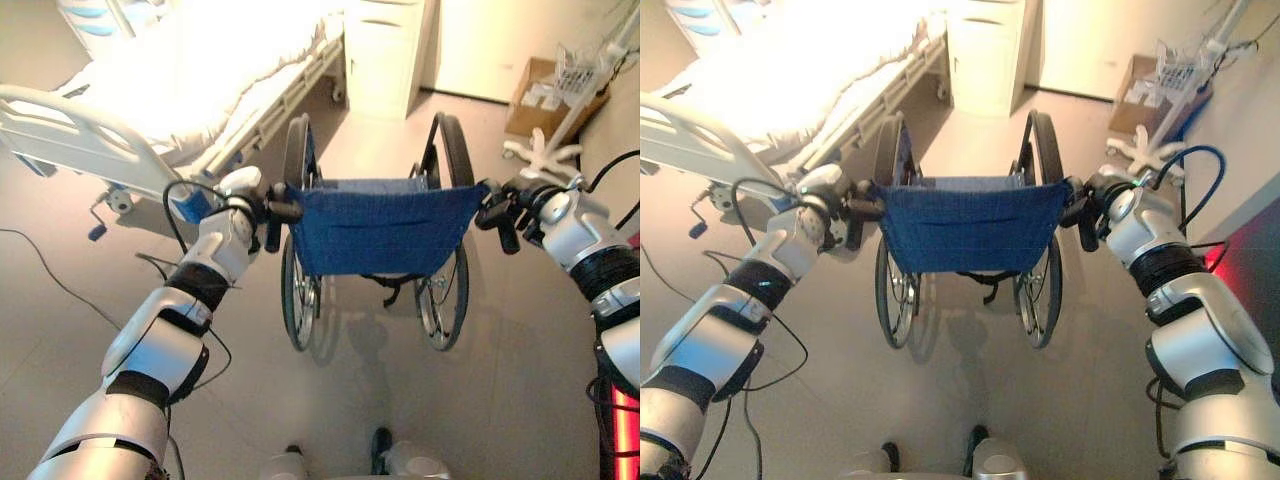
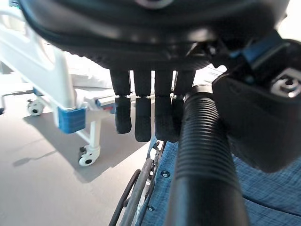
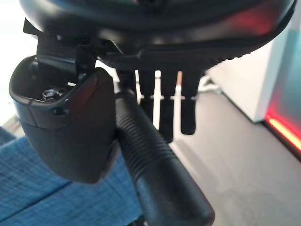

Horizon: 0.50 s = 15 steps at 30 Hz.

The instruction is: Push the wheelchair next to the bed

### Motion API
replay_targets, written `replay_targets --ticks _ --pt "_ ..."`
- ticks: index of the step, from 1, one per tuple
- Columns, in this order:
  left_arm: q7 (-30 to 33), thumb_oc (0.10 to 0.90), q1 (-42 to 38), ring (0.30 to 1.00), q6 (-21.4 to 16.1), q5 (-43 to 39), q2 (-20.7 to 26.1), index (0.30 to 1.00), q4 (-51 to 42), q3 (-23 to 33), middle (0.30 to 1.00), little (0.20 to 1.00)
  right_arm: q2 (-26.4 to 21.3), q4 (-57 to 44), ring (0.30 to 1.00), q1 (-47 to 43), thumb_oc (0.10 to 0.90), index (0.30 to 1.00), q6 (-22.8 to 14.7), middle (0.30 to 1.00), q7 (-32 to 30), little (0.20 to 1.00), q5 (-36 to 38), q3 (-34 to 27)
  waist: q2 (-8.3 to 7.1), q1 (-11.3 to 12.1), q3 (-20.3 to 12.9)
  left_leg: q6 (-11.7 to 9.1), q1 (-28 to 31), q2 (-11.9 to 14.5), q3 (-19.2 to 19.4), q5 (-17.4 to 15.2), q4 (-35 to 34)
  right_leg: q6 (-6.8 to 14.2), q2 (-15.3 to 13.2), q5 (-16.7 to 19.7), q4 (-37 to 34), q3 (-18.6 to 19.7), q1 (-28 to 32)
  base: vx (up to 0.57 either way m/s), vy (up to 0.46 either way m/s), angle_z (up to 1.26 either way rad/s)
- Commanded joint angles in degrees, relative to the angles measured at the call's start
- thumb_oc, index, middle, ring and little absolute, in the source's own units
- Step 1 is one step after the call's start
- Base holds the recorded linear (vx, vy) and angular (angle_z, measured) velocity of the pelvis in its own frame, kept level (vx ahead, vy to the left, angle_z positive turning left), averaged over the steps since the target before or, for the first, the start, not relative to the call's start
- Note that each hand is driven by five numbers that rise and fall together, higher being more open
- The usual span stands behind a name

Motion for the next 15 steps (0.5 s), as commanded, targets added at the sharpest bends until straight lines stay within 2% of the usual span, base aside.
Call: replay_targets --ticks 1,3,4,5,6,7,8,10,13,14,15 --pt "-3.3 0.4 4.9 0.3 -3.9 -0.5 -0.8 0.3 0.2 -3.7 0.3 0.3 7.6 -3.6 0.3 -1.5 0.4 0.3 -12.2 0.3 2.2 0.3 0.8 2.2 -0.23 6.8 6.6 5.1 -4.6 -4.5 4.9 4.9 -4.0 2.7 1.6 5.3 1.2 4.5 1.6 0.4 -0.027 -0.17" --pt "-3.4 0.4 4.8 0.3 -3.6 -0.9 -0.6 0.3 -0.2 -4.1 0.3 0.3 8.2 -3.9 0.3 -1.4 0.4 0.3 -12.0 0.3 2.3 0.3 0.2 2.1 0.86 8.4 7.4 4.7 -8.4 -5.2 5.2 8.4 -8.1 2.6 3.1 4.7 0.6 5.5 3.7 0.45 0.007 -0.26" --pt "-3.7 0.4 5.2 0.3 -3.2 -1.0 0.0 0.3 -0.9 -4.0 0.3 0.3 8.4 -3.9 0.3 -1.8 0.4 0.3 -12.6 0.3 3.1 0.3 -0.2 2.2 1.65 10.2 7.6 4.5 -10.8 -5.4 4.7 11.5 -12.9 2.6 4.1 4.2 0.0 6.6 5.6 0.39 0.04 -0.42" --pt "-3.8 0.4 5.4 0.3 -3.1 -1.0 0.1 0.3 -1.0 -3.9 0.3 0.3 8.5 -3.8 0.3 -1.8 0.4 0.3 -12.7 0.3 3.2 0.3 -0.2 2.2 1.59 10.5 7.7 4.5 -10.6 -5.5 4.8 11.9 -13.6 2.6 4.0 4.0 -0.1 6.9 6.0 0.6 0.133 -0.66" --pt "-4.7 0.4 6.4 0.3 -2.5 -0.8 1.4 0.3 -2.2 -2.8 0.3 0.3 8.1 -4.2 0.3 -2.5 0.4 0.3 -14.2 0.3 4.6 0.3 -0.3 2.2 2.28 12.2 7.5 4.7 -11.2 -5.2 3.9 13.1 -18.9 2.7 4.7 2.6 0.3 8.1 7.6 0.39 0.123 -0.64" --pt "-4.9 0.4 6.5 0.3 -2.5 -0.8 1.6 0.3 -2.4 -2.7 0.3 0.3 8.0 -4.3 0.3 -2.6 0.4 0.3 -14.3 0.3 4.8 0.3 -0.4 2.2 2.24 12.4 7.5 4.7 -11.0 -5.3 4.0 13.2 -19.4 2.7 4.6 2.3 0.4 8.3 7.8 0.55 0.248 -0.89" --pt "-5.4 0.4 7.4 0.3 -2.3 -0.7 2.6 0.3 -3.3 -1.8 0.3 0.3 7.4 -4.8 0.3 -2.8 0.4 0.3 -15.7 0.3 5.6 0.3 -0.9 2.2 2.61 12.8 6.8 5.2 -10.4 -4.7 5.2 12.4 -19.3 2.7 4.5 0.4 1.5 8.2 8.5 0.41 0.249 -0.92" --pt "-5.6 0.4 8.4 0.3 -2.0 -1.0 2.6 0.3 -3.0 -0.9 0.3 0.3 7.3 -4.9 0.3 -2.4 0.4 0.3 -16.4 0.3 5.4 0.3 0.5 2.8 2.53 12.7 5.1 6.9 -9.4 -5.0 7.4 9.5 -16.5 2.7 4.1 -1.3 2.9 8.1 9.1 0.51 0.277 -0.78" --pt "-6.5 0.4 8.7 0.3 -3.2 -0.7 2.8 0.3 -1.1 -1.2 0.3 0.3 8.8 -4.6 0.3 -0.1 0.4 0.3 -16.4 0.3 5.7 0.3 -0.1 1.5 1.47 13.6 3.3 8.8 -10.1 -5.8 8.4 5.7 -12.2 3.3 2.7 -2.7 4.7 7.1 11.0 0.43 0.158 -0.17" --pt "-7.6 0.4 8.7 0.3 -3.6 0.1 3.2 0.3 -0.4 -1.1 0.3 0.3 9.6 -4.0 0.3 1.3 0.4 0.3 -16.4 0.3 5.7 0.3 0.4 1.1 0.55 14.4 2.3 10.3 -8.3 -6.7 8.1 4.4 -13.0 5.6 0.8 0.3 7.9 5.7 11.0 0.48 0.201 0.04" --pt "-7.3 0.4 8.7 0.3 -3.7 0.3 3.2 0.3 0.1 -1.2 0.3 0.3 10.1 -3.9 0.3 1.8 0.4 0.3 -16.0 0.3 5.9 0.3 0.4 0.9 0.39 14.7 1.8 10.8 -7.1 -6.8 8.2 4.3 -14.2 6.6 -0.1 1.4 9.6 4.7 11.1 0.49 0.227 0.02"
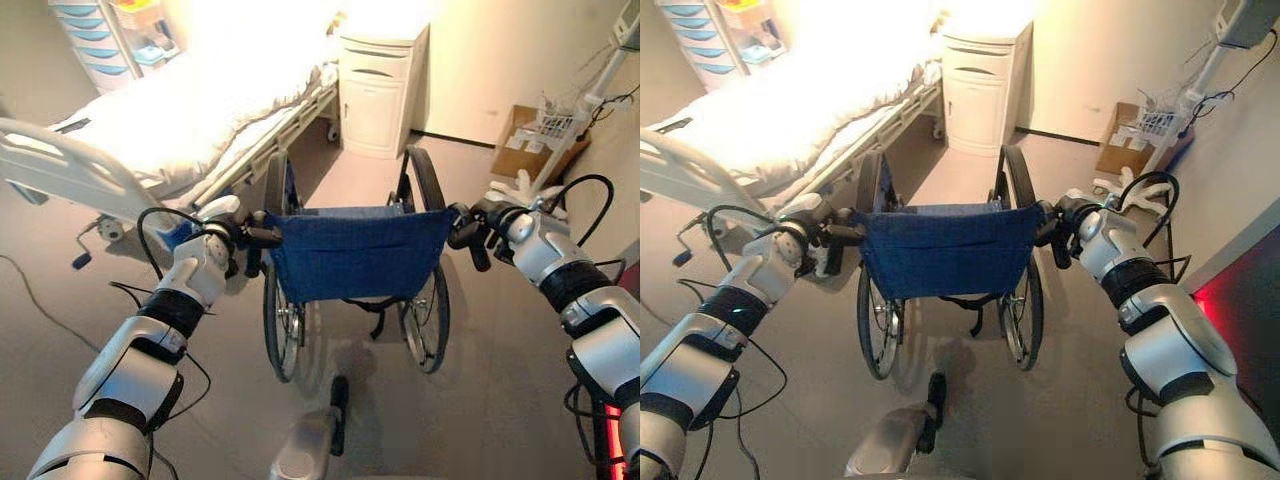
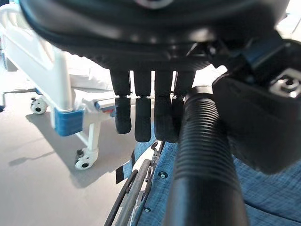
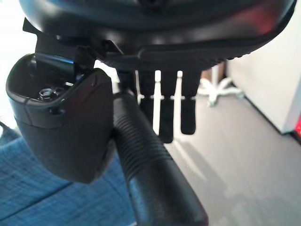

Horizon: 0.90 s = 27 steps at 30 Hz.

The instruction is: Push the wheelchair next to the bed

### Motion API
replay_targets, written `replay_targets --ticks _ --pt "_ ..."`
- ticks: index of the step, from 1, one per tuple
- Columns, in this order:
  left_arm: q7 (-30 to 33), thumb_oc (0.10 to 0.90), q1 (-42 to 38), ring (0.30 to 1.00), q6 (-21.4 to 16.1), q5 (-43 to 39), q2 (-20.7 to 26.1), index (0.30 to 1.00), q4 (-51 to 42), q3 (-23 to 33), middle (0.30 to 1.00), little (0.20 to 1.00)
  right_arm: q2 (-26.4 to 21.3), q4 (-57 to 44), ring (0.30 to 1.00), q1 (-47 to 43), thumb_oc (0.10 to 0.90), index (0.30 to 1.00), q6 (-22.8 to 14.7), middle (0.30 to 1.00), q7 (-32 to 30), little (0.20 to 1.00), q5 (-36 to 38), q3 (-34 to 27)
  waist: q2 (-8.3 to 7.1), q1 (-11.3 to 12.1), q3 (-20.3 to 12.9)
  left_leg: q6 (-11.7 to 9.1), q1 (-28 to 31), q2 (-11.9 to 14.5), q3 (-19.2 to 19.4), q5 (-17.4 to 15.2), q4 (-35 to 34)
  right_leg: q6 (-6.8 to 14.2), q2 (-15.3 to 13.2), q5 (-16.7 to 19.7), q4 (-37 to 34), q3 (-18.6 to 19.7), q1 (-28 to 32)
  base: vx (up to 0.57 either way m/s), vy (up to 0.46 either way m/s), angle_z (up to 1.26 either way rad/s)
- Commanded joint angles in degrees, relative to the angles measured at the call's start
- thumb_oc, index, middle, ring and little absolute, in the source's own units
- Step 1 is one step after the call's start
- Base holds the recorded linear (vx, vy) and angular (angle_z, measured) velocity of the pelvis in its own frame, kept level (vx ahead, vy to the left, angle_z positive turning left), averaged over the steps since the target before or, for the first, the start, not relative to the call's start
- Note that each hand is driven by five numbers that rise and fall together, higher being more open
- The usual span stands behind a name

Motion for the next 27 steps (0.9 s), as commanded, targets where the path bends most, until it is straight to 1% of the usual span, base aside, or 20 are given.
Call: replay_targets --ticks 1,3,4,5,8,10,11,12,13,14,15,16,18,19,20,22,23,24,26,27 --pt "-3.2 0.4 5.9 0.3 -3.3 0.4 -4.6 0.3 4.2 -3.8 0.3 0.3 4.7 -6.0 0.3 2.0 0.4 0.3 -11.9 0.3 5.5 0.3 1.6 1.9 -0.4 4.2 1.8 5.9 2.8 -0.8 -0.7 2.2 -3.8 8.3 -6.7 8.4 15.0 5.5 0.3 0.31 0.188 0.02" --pt "-1.9 0.4 5.4 0.3 -2.7 0.4 -4.7 0.3 4.6 -4.2 0.3 0.3 5.7 -6.0 0.3 3.3 0.4 0.3 -9.3 0.3 4.8 0.3 3.6 1.0 -0.46 3.9 1.1 6.8 4.4 -1.0 -0.9 1.7 -5.5 9.7 -8.0 12.4 21.2 5.2 -1.9 0.28 0.228 0.02" --pt "-1.1 0.4 5.1 0.3 -2.4 0.2 -4.9 0.3 4.9 -4.5 0.3 0.3 6.0 -5.8 0.3 4.2 0.4 0.3 -8.6 0.3 4.8 0.3 4.4 0.0 -0.01 3.3 0.8 7.5 5.3 -1.1 -1.5 1.2 -6.1 9.8 -8.1 13.7 26.7 5.7 -4.2 0.29 0.25 -0.04" --pt "-0.2 0.4 5.0 0.3 -2.2 0.0 -5.1 0.3 5.2 -4.4 0.3 0.3 6.3 -5.5 0.3 5.0 0.4 0.3 -8.1 0.3 4.6 0.3 5.0 -0.7 0.28 2.8 0.9 7.8 6.0 -1.2 -2.2 0.9 -6.4 9.8 -8.0 14.7 29.3 6.1 -6.0 0.3 0.221 -0.02" --pt "1.8 0.4 5.0 0.3 -3.0 -0.7 -5.4 0.3 5.8 -4.2 0.3 0.3 6.7 -4.7 0.3 6.3 0.4 0.3 -6.5 0.3 4.2 0.3 7.1 -1.8 0.09 1.8 0.9 8.1 7.5 -2.0 -3.6 0.6 -6.8 9.9 -7.7 16.1 29.6 7.0 -8.5 0.31 0.09 0.12" --pt "5.3 0.4 5.2 0.3 -4.4 -1.7 -5.0 0.3 5.4 -3.8 0.3 0.3 7.3 -4.6 0.3 7.8 0.4 0.3 -3.6 0.3 3.0 0.3 10.4 -3.2 -0.09 0.4 1.3 7.6 9.0 -2.4 -5.6 0.2 -6.7 9.0 -7.0 15.0 23.3 8.5 -11.0 0.36 -0.042 0.07" --pt "6.9 0.4 5.0 0.3 -4.6 -2.5 -4.8 0.3 5.1 -3.6 0.3 0.3 7.4 -4.9 0.3 8.0 0.4 0.3 -2.3 0.3 2.3 0.3 12.2 -3.7 0.23 -0.6 1.8 7.5 10.3 -2.4 -6.9 -0.2 -6.8 8.5 -6.7 15.0 20.7 9.2 -14.2 0.3 -0.047 0.02" --pt "8.3 0.4 4.4 0.3 -5.0 -3.3 -4.5 0.3 5.1 -3.5 0.3 0.3 7.3 -5.6 0.3 8.0 0.4 0.3 -1.1 0.3 1.8 0.3 13.8 -4.1 0.57 -2.1 2.7 7.4 12.0 -2.5 -8.4 -0.9 -7.1 8.2 -6.4 15.2 19.4 9.7 -18.2 0.22 -0.035 -0.02" --pt "8.7 0.4 4.3 0.3 -5.1 -3.5 -4.4 0.3 5.1 -3.5 0.3 0.3 7.3 -5.7 0.3 8.0 0.4 0.3 -0.7 0.3 1.8 0.3 14.3 -4.2 0.59 -2.4 3.0 7.4 12.4 -2.6 -8.8 -1.1 -7.1 8.1 -6.4 15.0 19.4 9.7 -18.9 0.28 -0.025 0.17" --pt "10.5 0.4 3.7 0.3 -5.9 -4.3 -3.9 0.3 4.6 -3.0 0.3 0.3 6.7 -7.0 0.3 8.5 0.4 0.3 0.6 0.3 1.8 0.3 16.1 -5.0 -0.02 -5.0 4.4 8.1 15.1 -4.0 -10.5 -3.6 -7.2 8.5 -6.6 19.5 15.9 11.1 -25.9 0.36 -0.009 0.42" --pt "10.9 0.4 3.7 0.3 -6.1 -5.0 -3.5 0.3 3.9 -2.8 0.3 0.3 6.0 -8.0 0.3 9.0 0.4 0.3 1.8 0.3 1.8 0.3 16.9 -5.6 -0.41 -6.7 5.1 8.5 17.0 -5.0 -11.9 -5.5 -6.8 9.0 -6.7 21.5 13.5 11.7 -28.9 0.52 -0.012 0.67" --pt "10.8 0.4 3.7 0.3 -6.5 -5.5 -3.2 0.3 3.4 -2.5 0.3 0.3 5.2 -9.0 0.3 9.7 0.4 0.3 2.8 0.3 2.0 0.3 17.1 -6.1 -0.67 -7.9 5.4 8.7 18.6 -5.9 -13.2 -6.9 -6.4 9.2 -6.7 22.4 10.8 11.9 -31.1 0.55 -0.018 0.86" --pt "10.4 0.4 3.8 0.3 -7.0 -5.7 -3.1 0.3 2.7 -2.5 0.3 0.3 3.7 -10.4 0.3 10.6 0.4 0.3 4.5 0.3 1.6 0.3 18.2 -6.7 -0.84 -9.4 5.6 8.6 20.7 -6.4 -14.7 -8.9 -5.5 9.4 -6.7 22.5 4.4 11.1 -32.1 0.55 -0.05 0.96" --pt "10.3 0.4 3.8 0.3 -7.5 -6.1 -2.9 0.3 2.7 -2.4 0.3 0.3 2.7 -10.9 0.3 10.9 0.4 0.3 5.9 0.3 1.7 0.3 19.3 -7.1 -1.03 -10.2 5.6 8.3 22.1 -6.8 -15.3 -10.2 -4.7 9.5 -6.8 23.4 -0.5 10.3 -32.3 0.6 -0.093 0.92" --pt "10.1 0.4 3.8 0.3 -7.7 -6.3 -2.7 0.3 2.6 -2.3 0.3 0.3 2.3 -11.0 0.3 10.7 0.4 0.3 7.1 0.3 1.8 0.3 20.0 -7.2 -1.01 -10.4 5.5 8.1 22.8 -6.7 -15.2 -10.9 -4.2 9.5 -7.0 23.9 -1.9 9.7 -31.9 0.67 -0.142 0.84" --pt "9.9 0.4 3.3 0.3 -8.7 -6.5 -2.4 0.3 2.6 -2.1 0.3 0.3 1.9 -10.8 0.3 9.8 0.4 0.3 8.9 0.3 2.0 0.3 21.2 -7.2 -1.46 -10.5 5.7 8.1 23.2 -7.0 -15.1 -12.2 -2.6 9.1 -7.7 24.3 -1.8 9.8 -31.6 0.51 -0.192 0.39" --pt "9.8 0.4 2.8 0.3 -9.1 -6.7 -2.1 0.3 2.5 -1.9 0.3 0.3 1.9 -11.0 0.3 9.5 0.4 0.3 9.7 0.3 1.6 0.3 21.7 -7.2 -1.91 -10.6 5.9 8.3 23.0 -7.3 -15.0 -13.5 -1.1 8.9 -8.3 24.2 0.1 10.0 -31.7 0.4 -0.211 0.22" --pt "9.8 0.4 2.7 0.3 -9.2 -6.8 -1.9 0.3 2.5 -1.8 0.3 0.3 1.9 -11.1 0.3 9.4 0.4 0.3 9.9 0.3 1.7 0.3 21.7 -7.2 -2.04 -10.7 5.9 8.4 22.9 -7.4 -14.9 -13.8 -0.6 8.9 -8.5 24.1 0.7 10.0 -31.8 0.41 -0.249 0.21" --pt "10.0 0.4 1.4 0.3 -9.6 -8.4 -2.4 0.3 2.9 -2.0 0.3 0.3 1.1 -10.9 0.3 9.3 0.4 0.3 9.7 0.3 0.9 0.3 22.8 -7.5 -2.62 -11.6 5.6 8.1 22.0 -7.9 -14.1 -16.7 3.2 8.0 -8.5 22.8 3.9 10.2 -31.0 0.4 -0.251 0.3" --pt "10.4 0.4 1.2 0.3 -9.6 -10.2 -2.6 0.3 3.3 -2.1 0.3 0.3 1.1 -10.2 0.3 9.0 0.4 0.3 9.6 0.3 1.3 0.3 22.5 -7.3 -2.37 -11.9 5.5 7.6 22.1 -7.1 -13.7 -17.8 4.6 7.7 -8.7 22.2 6.9 10.4 -31.4 0.32 -0.174 0.41"
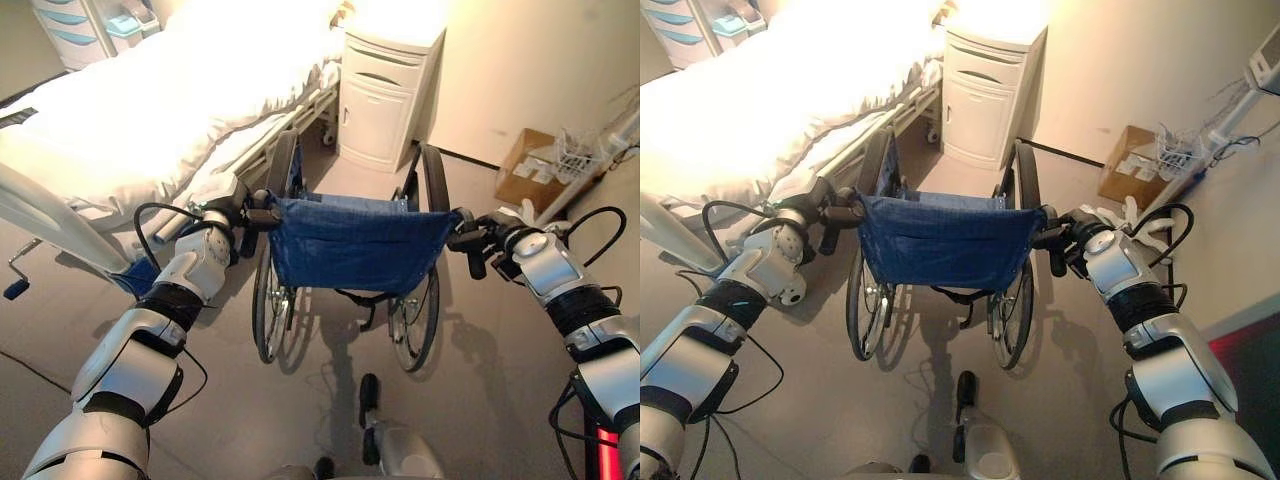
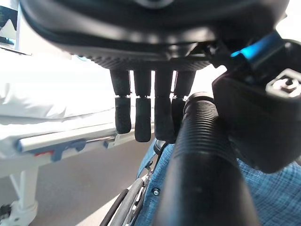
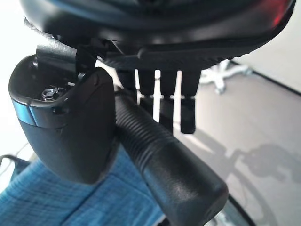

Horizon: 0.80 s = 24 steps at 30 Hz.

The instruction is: Push the wheelchair next to the bed

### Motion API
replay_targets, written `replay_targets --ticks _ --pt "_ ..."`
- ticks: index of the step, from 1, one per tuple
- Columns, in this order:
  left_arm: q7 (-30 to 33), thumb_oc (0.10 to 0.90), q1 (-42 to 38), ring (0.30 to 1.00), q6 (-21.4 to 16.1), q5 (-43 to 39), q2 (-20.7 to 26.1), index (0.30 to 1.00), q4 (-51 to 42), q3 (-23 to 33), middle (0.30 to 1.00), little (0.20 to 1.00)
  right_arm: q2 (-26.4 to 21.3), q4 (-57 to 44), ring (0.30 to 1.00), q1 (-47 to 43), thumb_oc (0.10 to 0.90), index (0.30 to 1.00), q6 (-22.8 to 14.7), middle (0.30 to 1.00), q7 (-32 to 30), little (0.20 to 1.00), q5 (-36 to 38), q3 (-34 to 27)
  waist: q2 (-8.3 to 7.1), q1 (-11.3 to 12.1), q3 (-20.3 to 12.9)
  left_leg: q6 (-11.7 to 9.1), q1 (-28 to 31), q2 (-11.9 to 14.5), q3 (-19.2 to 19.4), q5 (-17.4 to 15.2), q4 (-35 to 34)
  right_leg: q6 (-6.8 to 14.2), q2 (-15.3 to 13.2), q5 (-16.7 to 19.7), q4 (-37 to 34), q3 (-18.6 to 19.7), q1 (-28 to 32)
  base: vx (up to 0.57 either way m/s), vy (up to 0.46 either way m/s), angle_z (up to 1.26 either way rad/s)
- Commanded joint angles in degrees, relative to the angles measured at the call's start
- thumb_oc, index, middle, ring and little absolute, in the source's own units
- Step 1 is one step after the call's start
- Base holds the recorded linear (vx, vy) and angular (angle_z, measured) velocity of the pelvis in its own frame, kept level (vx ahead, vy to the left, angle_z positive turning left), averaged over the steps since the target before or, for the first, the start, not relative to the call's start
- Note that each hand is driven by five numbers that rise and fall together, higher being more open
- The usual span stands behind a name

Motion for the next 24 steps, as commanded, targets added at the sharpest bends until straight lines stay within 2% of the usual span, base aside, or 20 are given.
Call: replay_targets --ticks 1,2,3,4,5,6,7,8,9,12,13,14,15,16,17,18,19,21,23,24 --pt "-1.5 0.4 2.9 0.3 -4.6 -8.4 -1.6 0.3 2.2 -0.3 0.3 0.3 4.2 4.3 0.3 -0.7 0.4 0.3 -2.9 0.3 8.2 0.3 8.2 6.5 0.55 1.3 4.0 -4.8 0.1 1.1 13.2 -6.2 7.0 -2.8 -0.1 11.3 4.9 0.8 -3.7 0.45 -0.202 0.73" --pt "-1.1 0.4 2.5 0.3 -4.8 -9.8 -2.0 0.3 3.5 -0.8 0.3 0.3 4.5 5.4 0.3 -1.2 0.4 0.3 -2.7 0.3 10.3 0.3 5.9 6.7 1.18 0.3 4.1 -6.8 1.4 4.7 14.8 -4.3 9.0 -3.6 -0.1 10.1 8.4 0.5 -3.5 0.5 -0.224 0.93" --pt "-0.8 0.4 2.8 0.3 -4.7 -10.0 -2.4 0.3 3.8 -1.0 0.3 0.3 4.1 6.3 0.3 -1.0 0.4 0.3 -3.4 0.3 11.3 0.3 5.3 6.8 1.27 -0.3 4.0 -8.3 2.0 7.0 16.0 -1.4 10.1 -4.1 0.1 9.7 8.0 0.1 -2.3 0.5 -0.228 1.05" --pt "-0.7 0.4 2.9 0.3 -4.7 -10.0 -2.6 0.3 3.8 -1.0 0.3 0.3 4.0 6.5 0.3 -0.9 0.4 0.3 -3.7 0.3 11.5 0.3 5.2 6.8 1.38 -0.4 4.1 -8.6 2.3 7.6 16.2 -0.9 10.2 -4.2 0.2 9.7 7.8 -0.1 -1.9 0.51 -0.258 0.84" --pt "-1.0 0.4 3.0 0.3 -4.9 -10.1 -2.9 0.3 3.6 -1.4 0.3 0.3 3.4 7.5 0.3 -0.3 0.4 0.3 -4.7 0.3 12.6 0.3 5.1 6.5 1.87 -1.6 3.2 -11.1 4.5 11.5 18.0 4.7 11.7 -5.3 1.1 8.2 7.7 -0.9 -0.3 0.38 -0.192 0.42" --pt "-1.0 0.4 3.0 0.3 -4.9 -10.2 -2.9 0.3 3.6 -1.5 0.3 0.3 3.4 7.7 0.3 -0.2 0.4 0.3 -4.8 0.3 12.5 0.3 5.4 6.5 1.92 -1.8 3.1 -11.3 4.7 11.8 18.1 5.1 11.8 -5.4 1.2 8.1 7.6 -1.0 -0.1 0.51 -0.257 0.56" --pt "-0.3 0.4 2.3 0.3 -5.8 -11.2 -3.2 0.3 4.6 -2.3 0.3 0.3 3.3 8.4 0.3 0.5 0.4 0.3 -6.1 0.3 12.0 0.3 7.3 6.5 2.06 -2.6 2.4 -13.0 5.2 14.0 19.9 9.4 14.0 -6.6 1.6 6.5 7.4 -2.7 1.1 0.3 -0.15 0.36" --pt "-0.1 0.4 2.1 0.3 -6.2 -11.5 -3.3 0.3 4.9 -2.4 0.3 0.3 3.2 8.5 0.3 0.7 0.4 0.3 -6.3 0.3 11.9 0.3 7.8 6.5 2.0 -2.7 2.2 -13.2 5.0 14.4 20.3 10.3 14.6 -6.9 1.7 6.1 7.3 -3.0 1.5 0.47 -0.228 0.42" --pt "-0.1 0.4 0.8 0.3 -6.5 -11.9 -3.7 0.3 5.7 -2.9 0.3 0.3 3.5 9.2 0.3 0.8 0.4 0.3 -6.9 0.3 11.6 0.3 8.1 6.2 1.5 -2.4 2.3 -13.4 1.9 14.8 21.4 11.4 16.7 -7.8 2.0 4.7 6.4 -3.5 3.9 0.41 -0.179 0.18" --pt "0.3 0.4 -0.3 0.3 -7.7 -11.6 -3.9 0.3 6.7 -3.4 0.3 0.3 4.7 11.6 0.3 0.0 0.4 0.3 -9.5 0.3 11.3 0.3 7.7 7.3 1.02 -0.2 3.8 -11.5 -3.2 12.4 20.1 7.9 12.9 -7.2 2.7 3.8 5.4 -2.0 7.0 0.46 -0.119 -0.04" --pt "0.3 0.4 -0.3 0.3 -7.8 -11.5 -3.7 0.3 6.5 -3.3 0.3 0.3 5.0 11.9 0.3 -0.3 0.4 0.3 -9.5 0.3 11.1 0.3 7.9 7.4 1.05 0.4 4.1 -11.3 -4.5 11.6 19.6 7.9 11.1 -7.0 3.0 3.5 5.2 -1.5 7.8 0.43 -0.051 -0.39" --pt "0.3 0.4 0.2 0.3 -8.0 -10.9 -3.3 0.3 5.6 -2.8 0.3 0.3 5.6 12.0 0.3 -0.8 0.4 0.3 -9.3 0.3 10.3 0.3 8.6 7.8 1.52 2.4 5.7 -11.2 -7.8 10.3 19.2 8.8 8.2 -6.8 4.2 2.2 4.6 -0.1 11.3 0.37 -0.024 -0.27" --pt "0.5 0.4 0.5 0.3 -8.1 -10.9 -3.1 0.3 5.2 -2.6 0.3 0.3 5.9 11.8 0.3 -0.8 0.4 0.3 -9.1 0.3 9.9 0.3 8.4 7.9 1.57 3.3 6.1 -11.4 -10.9 9.7 18.8 10.5 7.1 -6.9 4.5 1.8 3.9 0.4 12.8 0.51 0.022 -0.23" --pt "1.0 0.4 1.3 0.3 -7.8 -11.4 -2.6 0.3 4.1 -2.5 0.3 0.3 6.4 11.2 0.3 -0.7 0.4 0.3 -8.6 0.3 9.5 0.3 8.0 7.9 2.31 5.2 7.2 -12.0 -15.2 9.4 18.1 13.5 4.6 -7.3 5.7 0.1 3.4 1.6 15.8 0.39 0.043 -0.31" --pt "1.0 0.4 1.5 0.3 -7.6 -11.6 -2.4 0.3 3.8 -2.4 0.3 0.3 6.4 11.0 0.3 -0.7 0.4 0.3 -8.4 0.3 9.4 0.3 8.1 7.9 2.56 5.6 7.4 -12.2 -16.1 9.5 17.8 14.4 3.8 -7.5 6.1 -0.3 3.3 1.9 16.4 0.67 0.103 -0.84" --pt "0.7 0.4 3.1 0.3 -6.7 -11.9 -1.4 0.3 2.0 -1.7 0.3 0.3 6.6 10.1 0.3 -0.2 0.4 0.3 -8.1 0.3 9.0 0.3 8.8 8.1 3.77 7.6 7.9 -12.8 -20.3 10.5 16.6 19.7 -0.6 -8.2 7.7 -2.1 2.9 4.0 19.4 0.67 0.129 -1.14" --pt "0.2 0.4 4.2 0.3 -6.5 -11.6 -0.8 0.3 1.2 -1.1 0.3 0.3 6.7 9.5 0.3 0.1 0.4 0.3 -7.6 0.3 8.8 0.3 9.2 8.0 4.29 8.4 7.9 -12.9 -21.0 11.0 16.2 21.0 -4.0 -8.5 8.2 -3.0 2.8 5.0 20.8 0.79 0.177 -1.17" --pt "-1.2 0.4 6.8 0.3 -6.1 -10.7 0.7 0.3 0.0 0.8 0.3 0.3 6.7 8.5 0.3 0.6 0.4 0.3 -6.8 0.3 10.0 0.3 9.9 7.1 5.19 10.0 7.4 -12.7 -21.9 12.1 16.1 21.3 -9.9 -8.3 8.3 -5.5 3.5 7.0 23.6 0.77 0.267 -1.01" --pt "-1.9 0.4 7.7 0.3 -6.3 -10.5 1.7 0.3 -0.4 1.7 0.3 0.3 6.6 7.6 0.3 0.7 0.4 0.3 -6.4 0.3 10.9 0.3 9.5 6.9 5.49 10.3 7.1 -12.5 -22.1 12.7 17.0 21.0 -10.4 -8.2 7.9 -7.2 4.2 7.7 24.8 0.57 0.282 -1.12" --pt "-2.6 0.4 8.0 0.3 -6.7 -10.8 3.0 0.3 -0.6 2.4 0.3 0.3 6.5 6.8 0.3 0.8 0.4 0.3 -6.6 0.3 11.4 0.3 8.6 6.7 6.02 10.4 6.5 -11.8 -22.1 13.1 18.1 19.7 -9.2 -7.7 7.1 -8.9 5.3 8.0 25.4 0.41 0.258 -0.86"
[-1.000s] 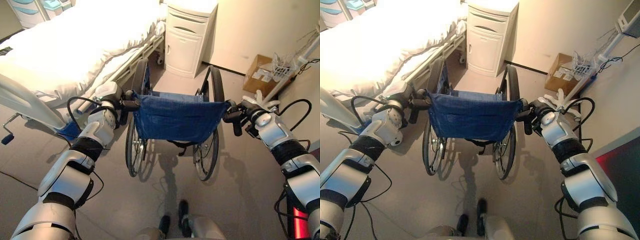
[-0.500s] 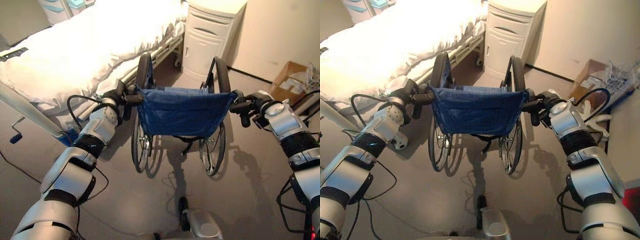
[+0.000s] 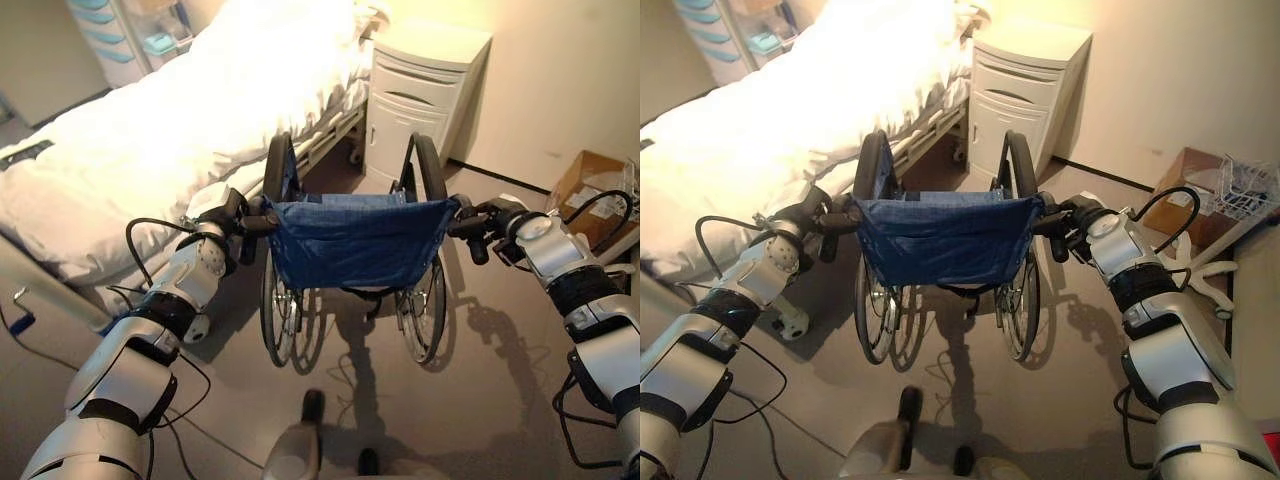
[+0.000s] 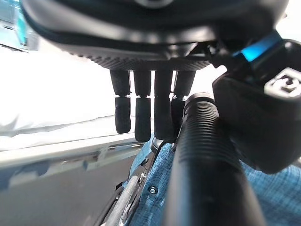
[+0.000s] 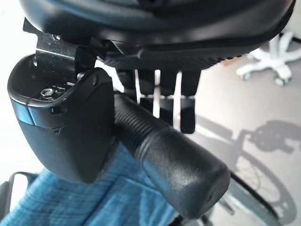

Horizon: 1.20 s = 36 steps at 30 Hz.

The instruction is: Push the wheelchair next to the bed

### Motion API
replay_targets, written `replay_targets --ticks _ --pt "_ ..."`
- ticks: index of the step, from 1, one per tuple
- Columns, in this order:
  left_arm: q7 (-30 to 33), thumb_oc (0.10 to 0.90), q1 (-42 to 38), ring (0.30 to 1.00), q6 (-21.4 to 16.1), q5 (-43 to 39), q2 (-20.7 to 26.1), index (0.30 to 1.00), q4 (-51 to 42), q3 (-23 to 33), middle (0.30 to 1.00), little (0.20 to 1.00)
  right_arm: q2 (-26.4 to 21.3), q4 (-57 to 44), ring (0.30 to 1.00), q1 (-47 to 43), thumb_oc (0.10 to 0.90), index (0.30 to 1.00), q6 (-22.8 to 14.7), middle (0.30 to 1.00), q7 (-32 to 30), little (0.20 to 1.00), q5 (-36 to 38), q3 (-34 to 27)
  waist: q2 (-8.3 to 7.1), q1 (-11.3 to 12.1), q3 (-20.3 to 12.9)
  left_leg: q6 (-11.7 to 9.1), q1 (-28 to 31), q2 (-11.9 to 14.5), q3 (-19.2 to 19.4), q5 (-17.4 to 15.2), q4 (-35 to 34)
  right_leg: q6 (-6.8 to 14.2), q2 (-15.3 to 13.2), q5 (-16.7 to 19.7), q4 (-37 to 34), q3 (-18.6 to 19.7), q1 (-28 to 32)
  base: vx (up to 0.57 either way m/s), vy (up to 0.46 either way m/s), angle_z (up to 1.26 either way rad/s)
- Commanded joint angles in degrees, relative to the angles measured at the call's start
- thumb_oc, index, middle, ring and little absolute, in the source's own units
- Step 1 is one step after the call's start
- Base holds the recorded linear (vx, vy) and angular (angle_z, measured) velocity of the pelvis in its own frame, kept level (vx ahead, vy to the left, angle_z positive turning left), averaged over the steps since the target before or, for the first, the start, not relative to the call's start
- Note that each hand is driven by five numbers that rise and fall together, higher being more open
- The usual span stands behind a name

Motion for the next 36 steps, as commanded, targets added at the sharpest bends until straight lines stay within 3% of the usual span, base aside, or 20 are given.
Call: replay_targets --ticks 1,2,4,5,6,7,10,17,21,22,24,27,29,35,36 --pt "-4.4 0.4 1.5 0.3 -4.2 -2.9 0.4 0.3 1.0 2.1 0.3 0.3 4.9 -1.4 0.3 5.5 0.4 0.3 -1.5 0.3 10.4 0.3 6.6 3.1 -1.22 1.0 5.0 5.8 -0.3 -1.6 -0.2 11.9 -5.7 3.9 -2.2 -5.5 9.2 3.9 2.5 0.68 0.401 -0.9" --pt "-4.4 0.4 0.9 0.3 -4.8 -3.8 0.1 0.3 3.1 2.1 0.3 0.3 6.2 -0.2 0.3 6.2 0.4 0.3 -1.9 0.3 10.5 0.3 7.2 3.0 -1.24 1.3 3.9 6.7 -1.8 -2.6 -0.2 10.4 0.3 4.1 -3.4 -6.4 11.2 3.0 2.5 0.44 0.232 -0.5" --pt "-4.6 0.4 0.8 0.3 -5.7 -2.5 -0.4 0.3 4.4 2.2 0.3 0.3 7.3 -0.1 0.3 7.3 0.4 0.3 -1.6 0.3 11.3 0.3 5.8 2.0 -1.51 1.8 3.5 6.5 -3.8 -3.2 -1.0 9.8 5.4 4.6 -4.8 -6.5 13.0 1.7 2.8 0.47 0.241 -0.43" --pt "-4.9 0.4 0.8 0.3 -4.8 -2.0 0.8 0.3 3.4 2.2 0.3 0.3 8.2 -1.1 0.3 8.7 0.4 0.3 -1.8 0.3 10.2 0.3 6.9 1.9 -2.43 2.6 3.1 7.9 -1.4 -4.1 -0.7 7.9 5.0 7.2 -7.7 -3.2 15.5 -0.1 1.5 0.37 0.2 -0.29" --pt "-4.9 0.4 0.8 0.3 -4.8 -2.0 0.8 0.3 3.3 2.2 0.3 0.3 8.2 -1.1 0.3 8.7 0.4 0.3 -1.8 0.3 10.2 0.3 6.9 1.9 -2.49 2.6 3.1 7.9 -1.3 -4.1 -0.6 7.9 4.9 7.3 -7.8 -3.2 15.5 -0.1 1.5 0.36 0.257 -0.49" --pt "-4.6 0.4 0.4 0.3 -4.2 -2.0 2.3 0.3 2.7 1.9 0.3 0.3 8.6 -1.8 0.3 9.6 0.4 0.3 -3.0 0.3 10.4 0.3 7.5 1.2 -2.92 2.9 3.2 9.2 1.6 -4.9 -0.3 7.2 2.7 9.6 -10.3 1.2 19.2 -1.7 -0.8 0.17 0.163 -0.51" --pt "-2.4 0.4 -0.9 0.3 -3.2 -2.4 2.0 0.3 2.5 1.0 0.3 0.3 9.1 -1.7 0.3 10.2 0.4 0.3 -4.4 0.3 10.2 0.3 7.1 0.8 -3.24 2.8 2.9 10.3 2.2 -6.5 -0.4 6.6 0.8 9.7 -11.8 4.1 20.5 -1.5 -2.1 0.18 0.216 -0.43" --pt "-1.8 0.4 1.5 0.3 -4.2 0.3 0.0 0.3 2.5 1.6 0.3 0.3 9.2 0.2 0.3 14.2 0.4 0.3 -8.6 0.3 10.5 0.3 8.0 -1.7 -3.26 2.1 0.3 12.0 5.1 -8.8 -1.7 5.1 -0.7 9.9 -12.4 9.6 23.0 -0.6 -3.7 0.22 0.155 -0.49" --pt "-0.8 0.4 3.9 0.3 -3.1 1.4 -0.9 0.3 2.2 2.8 0.3 0.3 10.1 -0.1 0.3 14.2 0.4 0.3 -10.9 0.3 8.4 0.3 6.7 -1.7 -3.39 2.5 -0.9 12.3 7.0 -9.1 -1.6 4.2 -1.1 9.8 -12.6 9.1 20.5 -2.0 -4.7 0.19 0.063 -0.33" --pt "-0.2 0.4 4.7 0.3 -2.9 1.9 -1.0 0.3 2.0 3.2 0.3 0.3 10.3 -0.3 0.3 13.1 0.4 0.3 -11.2 0.3 7.2 0.3 5.8 -1.2 -3.14 2.1 -0.8 11.9 8.3 -8.6 -1.1 4.2 -1.9 9.6 -12.4 8.5 16.6 -3.1 -7.6 0.14 -0.025 -0.13" --pt "0.3 0.4 5.2 0.3 -2.8 1.7 -0.5 0.3 1.7 3.9 0.3 0.3 10.4 -0.6 0.3 11.6 0.4 0.3 -11.5 0.3 6.3 0.3 5.6 -0.5 -2.66 1.6 0.1 11.3 10.3 -7.9 -0.4 3.9 -3.1 9.5 -12.9 8.9 15.2 -4.7 -11.7 0.05 -0.047 -0.3" --pt "0.6 0.4 5.5 0.3 -1.7 1.9 2.1 0.3 -0.6 6.2 0.3 0.3 9.7 -1.0 0.3 6.3 0.4 0.3 -11.9 0.3 5.5 0.3 5.5 1.0 -3.02 2.1 2.5 10.9 13.5 -7.3 3.2 2.5 -6.0 10.3 -14.0 12.9 7.8 -11.4 -18.2 -0.05 -0.105 -0.49" --pt "0.3 0.4 5.9 0.3 -1.1 2.3 2.3 0.3 -1.7 6.4 0.3 0.3 9.5 -1.5 0.3 5.1 0.4 0.3 -11.7 0.3 4.1 0.3 6.9 1.5 -2.79 2.6 2.5 11.4 11.9 -7.6 2.9 2.9 -4.9 10.1 -13.6 13.1 10.8 -10.3 -18.1 -0.01 -0.104 0.2" --pt "-0.4 0.4 6.0 0.3 -1.9 3.9 2.2 0.3 -0.3 4.8 0.3 0.3 9.4 0.7 0.3 5.2 0.4 0.3 -10.7 0.3 4.7 0.3 9.4 1.3 -2.66 2.5 0.7 11.0 13.9 -7.2 2.8 2.2 -4.9 9.5 -13.1 10.7 8.0 -10.8 -14.5 0.13 -0.039 0.41" --pt "-0.8 0.406 4.9 0.309 -1.0 4.1 2.1 0.309 0.7 4.3 0.309 0.309 9.8 1.1 0.9 5.3 0.8 0.9 -10.5 0.9 4.4 0.9 9.1 1.2 -2.72 2.4 0.2 11.1 14.0 -7.1 2.7 1.9 -4.8 9.5 -13.0 10.1 7.4 -10.8 -13.6 0.11 -0.005 0.29"
